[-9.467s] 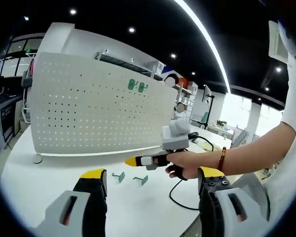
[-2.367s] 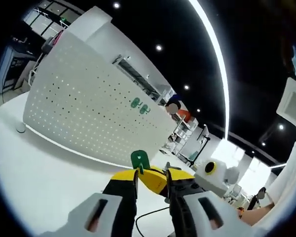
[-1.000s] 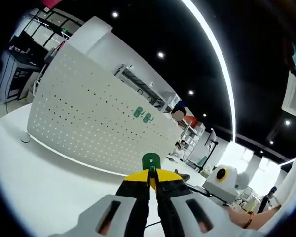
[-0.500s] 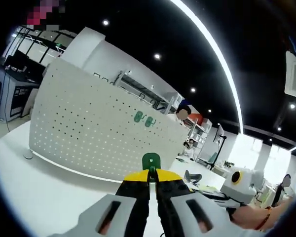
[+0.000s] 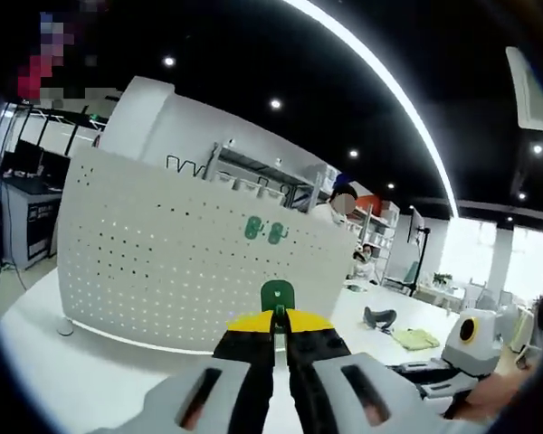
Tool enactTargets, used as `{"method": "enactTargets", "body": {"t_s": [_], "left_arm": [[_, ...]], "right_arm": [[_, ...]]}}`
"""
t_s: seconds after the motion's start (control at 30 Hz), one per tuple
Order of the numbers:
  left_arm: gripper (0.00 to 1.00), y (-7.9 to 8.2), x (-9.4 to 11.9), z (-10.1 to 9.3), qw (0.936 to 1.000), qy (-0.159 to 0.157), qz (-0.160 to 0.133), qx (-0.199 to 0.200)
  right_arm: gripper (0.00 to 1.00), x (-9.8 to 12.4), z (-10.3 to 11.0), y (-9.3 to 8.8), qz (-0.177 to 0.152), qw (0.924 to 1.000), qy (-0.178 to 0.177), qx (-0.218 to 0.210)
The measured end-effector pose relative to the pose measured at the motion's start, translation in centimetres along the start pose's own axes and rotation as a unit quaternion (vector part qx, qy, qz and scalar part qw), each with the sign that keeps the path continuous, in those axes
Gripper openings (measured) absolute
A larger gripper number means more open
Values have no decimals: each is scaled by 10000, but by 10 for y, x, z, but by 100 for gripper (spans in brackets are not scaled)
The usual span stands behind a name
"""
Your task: Insert the hook assembly into the mounting plate slot until the hook locks in place.
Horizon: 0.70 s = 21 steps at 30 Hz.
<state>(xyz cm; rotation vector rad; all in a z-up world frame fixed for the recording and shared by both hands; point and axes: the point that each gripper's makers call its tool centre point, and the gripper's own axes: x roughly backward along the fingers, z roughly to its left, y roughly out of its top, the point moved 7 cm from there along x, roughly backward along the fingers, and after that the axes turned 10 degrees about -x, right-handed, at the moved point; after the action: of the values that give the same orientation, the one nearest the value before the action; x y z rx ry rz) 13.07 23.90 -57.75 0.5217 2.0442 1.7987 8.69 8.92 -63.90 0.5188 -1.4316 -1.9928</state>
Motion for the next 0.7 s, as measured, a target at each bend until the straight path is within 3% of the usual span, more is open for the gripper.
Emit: {"method": "enactTargets", "body": {"t_s": [0.7], "left_arm": [[3,16,-40,16,9945,708,23,-767]], "right_arm": [[19,13,-24,-6,115,9990,-337,-283]]}}
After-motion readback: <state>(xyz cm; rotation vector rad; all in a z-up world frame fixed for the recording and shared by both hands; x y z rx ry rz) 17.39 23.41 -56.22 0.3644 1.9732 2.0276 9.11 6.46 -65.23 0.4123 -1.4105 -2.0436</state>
